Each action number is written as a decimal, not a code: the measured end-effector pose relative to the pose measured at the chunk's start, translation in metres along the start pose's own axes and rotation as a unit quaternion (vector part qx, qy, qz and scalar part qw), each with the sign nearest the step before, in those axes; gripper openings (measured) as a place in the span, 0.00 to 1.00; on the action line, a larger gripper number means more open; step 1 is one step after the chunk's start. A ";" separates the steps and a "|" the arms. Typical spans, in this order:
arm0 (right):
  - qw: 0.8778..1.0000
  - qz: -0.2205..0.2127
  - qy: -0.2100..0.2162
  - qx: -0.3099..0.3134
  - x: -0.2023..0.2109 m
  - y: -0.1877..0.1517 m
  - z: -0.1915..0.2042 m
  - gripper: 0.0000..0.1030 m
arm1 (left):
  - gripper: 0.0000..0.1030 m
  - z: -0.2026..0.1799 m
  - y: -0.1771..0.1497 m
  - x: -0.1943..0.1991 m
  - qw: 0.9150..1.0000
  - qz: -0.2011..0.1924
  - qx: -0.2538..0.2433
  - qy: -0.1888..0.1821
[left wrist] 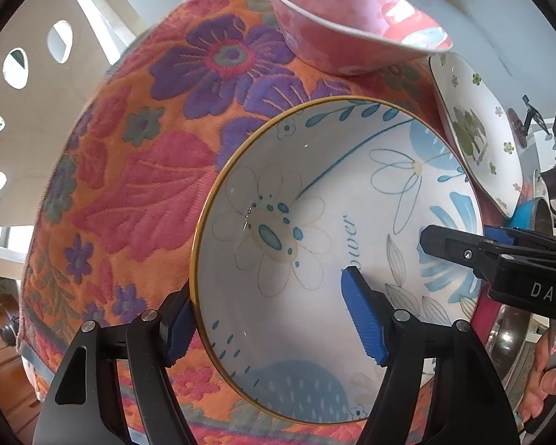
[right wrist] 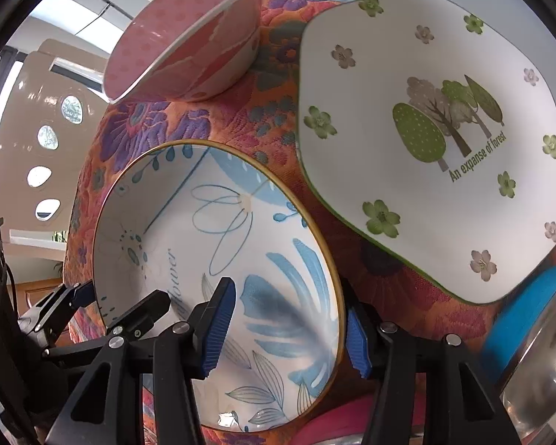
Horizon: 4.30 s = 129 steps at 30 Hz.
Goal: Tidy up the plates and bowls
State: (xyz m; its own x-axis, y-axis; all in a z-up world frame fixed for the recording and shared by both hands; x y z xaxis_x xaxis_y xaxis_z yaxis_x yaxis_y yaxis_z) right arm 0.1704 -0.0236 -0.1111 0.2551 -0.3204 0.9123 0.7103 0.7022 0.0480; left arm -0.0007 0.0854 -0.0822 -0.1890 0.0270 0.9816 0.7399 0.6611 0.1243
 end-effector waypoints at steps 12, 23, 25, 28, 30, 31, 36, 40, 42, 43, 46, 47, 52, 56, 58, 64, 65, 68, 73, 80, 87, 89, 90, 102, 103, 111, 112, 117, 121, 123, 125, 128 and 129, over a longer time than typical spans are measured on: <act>0.999 -0.010 0.027 0.044 0.023 -0.012 0.041 0.52 | 0.67 0.029 -0.004 0.040 0.999 -0.038 0.033 0.012; 0.998 -0.015 0.027 0.052 0.023 -0.029 0.112 0.52 | 0.67 0.099 -0.025 0.068 0.998 -0.043 0.046 0.005; 0.998 -0.013 0.023 0.051 0.022 -0.032 0.122 0.52 | 0.67 0.110 -0.030 0.069 0.998 -0.042 0.047 0.004; 0.999 -0.009 0.022 0.049 0.017 -0.036 0.132 0.52 | 0.67 0.127 -0.035 0.068 0.998 -0.037 0.049 0.001; 0.999 -0.005 0.022 0.047 0.014 -0.039 0.139 0.52 | 0.67 0.133 -0.038 0.066 0.998 -0.035 0.048 0.001; 0.999 -0.004 0.022 0.045 0.011 -0.039 0.143 0.52 | 0.67 0.137 -0.040 0.066 0.998 -0.034 0.048 0.001; 0.999 0.007 0.020 0.037 -0.003 -0.045 0.155 0.52 | 0.67 0.153 -0.050 0.063 0.999 -0.027 0.045 0.000; 0.999 0.011 0.018 0.029 -0.011 -0.051 0.161 0.51 | 0.67 0.155 -0.054 0.059 0.999 -0.024 0.039 0.000; 0.999 0.014 0.017 0.025 -0.016 -0.054 0.162 0.51 | 0.67 0.156 -0.056 0.057 0.999 -0.022 0.034 0.002; 1.000 0.016 0.016 0.022 -0.020 -0.056 0.162 0.51 | 0.67 0.155 -0.056 0.056 0.999 -0.022 0.031 0.003; 1.000 0.022 0.012 0.015 -0.028 -0.061 0.160 0.51 | 0.67 0.153 -0.059 0.050 1.000 -0.018 0.025 0.003; 1.000 0.023 0.010 0.012 -0.031 -0.062 0.158 0.51 | 0.67 0.153 -0.061 0.049 1.000 -0.017 0.024 0.003; 1.000 0.026 0.009 0.003 -0.038 -0.067 0.152 0.51 | 0.67 0.153 -0.066 0.039 1.000 -0.007 0.026 -0.001; 1.000 0.025 0.010 0.002 -0.041 -0.069 0.149 0.51 | 0.67 0.154 -0.067 0.037 1.000 -0.011 0.023 0.013; 1.000 0.024 0.011 0.002 -0.043 -0.070 0.148 0.51 | 0.67 0.152 -0.066 0.040 0.999 -0.018 0.019 0.019; 1.000 0.026 0.015 0.001 -0.046 -0.069 0.144 0.51 | 0.67 0.148 -0.066 0.041 0.999 -0.020 0.018 0.028; 0.999 0.027 0.017 0.000 -0.047 -0.069 0.144 0.51 | 0.67 0.147 -0.067 0.042 0.999 -0.020 0.019 0.029; 0.999 0.032 0.019 0.000 -0.050 -0.069 0.143 0.51 | 0.67 0.141 -0.065 0.043 0.999 -0.021 0.022 0.034; 0.999 0.035 0.024 0.001 -0.053 -0.066 0.141 0.53 | 0.67 0.136 -0.063 0.042 0.999 -0.014 0.025 0.042; 0.999 0.022 0.028 0.019 -0.038 -0.054 0.141 0.57 | 0.67 0.135 -0.066 0.049 0.998 -0.009 0.041 0.051; 0.999 0.012 0.029 0.030 -0.020 -0.048 0.136 0.57 | 0.68 0.130 -0.065 0.063 0.996 -0.012 0.050 0.069; 0.999 0.009 0.030 0.032 -0.015 -0.047 0.133 0.57 | 0.68 0.128 -0.063 0.068 0.996 -0.013 0.055 0.066; 0.999 0.007 0.031 0.033 -0.012 -0.046 0.131 0.57 | 0.68 0.126 -0.062 0.071 0.996 -0.015 0.056 0.066; 0.998 -0.027 0.039 0.045 0.044 -0.028 0.104 0.57 | 0.69 0.083 -0.035 0.096 0.996 -0.027 0.059 0.062; 0.998 -0.030 0.040 0.046 0.049 -0.027 0.103 0.57 | 0.69 0.079 -0.032 0.098 0.996 -0.026 0.060 0.061; 0.996 -0.054 0.045 0.056 0.088 -0.007 0.082 0.57 | 0.69 0.039 -0.009 0.103 0.997 -0.022 0.055 0.050; 0.996 -0.058 0.045 0.056 0.094 -0.003 0.077 0.57 | 0.69 0.030 -0.004 0.103 0.997 -0.025 0.046 0.054; 0.995 -0.076 0.041 0.055 0.120 0.018 0.048 0.57 | 0.69 -0.009 0.018 0.104 0.998 -0.031 0.007 0.054; 0.994 -0.094 0.035 0.044 0.141 0.037 0.016 0.58 | 0.69 -0.037 0.038 0.104 0.999 -0.035 0.000 0.025; 0.994 -0.103 0.034 0.033 0.149 0.047 -0.004 0.58 | 0.69 -0.055 0.048 0.098 1.000 -0.028 0.002 -0.011; 0.993 -0.112 0.029 0.021 0.155 0.058 -0.029 0.63 | 0.69 -0.071 0.055 0.089 0.999 -0.021 0.002 -0.031; 0.994 -0.111 0.020 -0.009 0.155 0.071 -0.070 0.63 | 0.69 -0.098 0.061 0.068 0.999 -0.007 -0.009 -0.038; 0.994 -0.110 0.019 -0.019 0.154 0.074 -0.083 0.63 | 0.69 -0.106 0.061 0.060 0.999 0.001 -0.011 -0.040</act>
State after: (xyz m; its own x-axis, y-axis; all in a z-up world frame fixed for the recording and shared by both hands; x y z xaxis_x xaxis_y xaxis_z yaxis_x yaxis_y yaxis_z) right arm 0.3170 -0.0736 -0.0011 0.1142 -0.4873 0.8657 0.7763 0.5876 0.2283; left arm 0.1019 0.0479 -0.0007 -0.2380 0.0890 0.9672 0.7545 0.6440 0.1264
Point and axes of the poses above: each gripper's, at about its wrist camera, not at the fingertips, and x roughly against the way its jaws point, z to its left, y to its top, the point moved 1 cm from there along -x, roughly the way its jaws point, and after that the axes turned 1 degree about y, right-handed, at the moved point
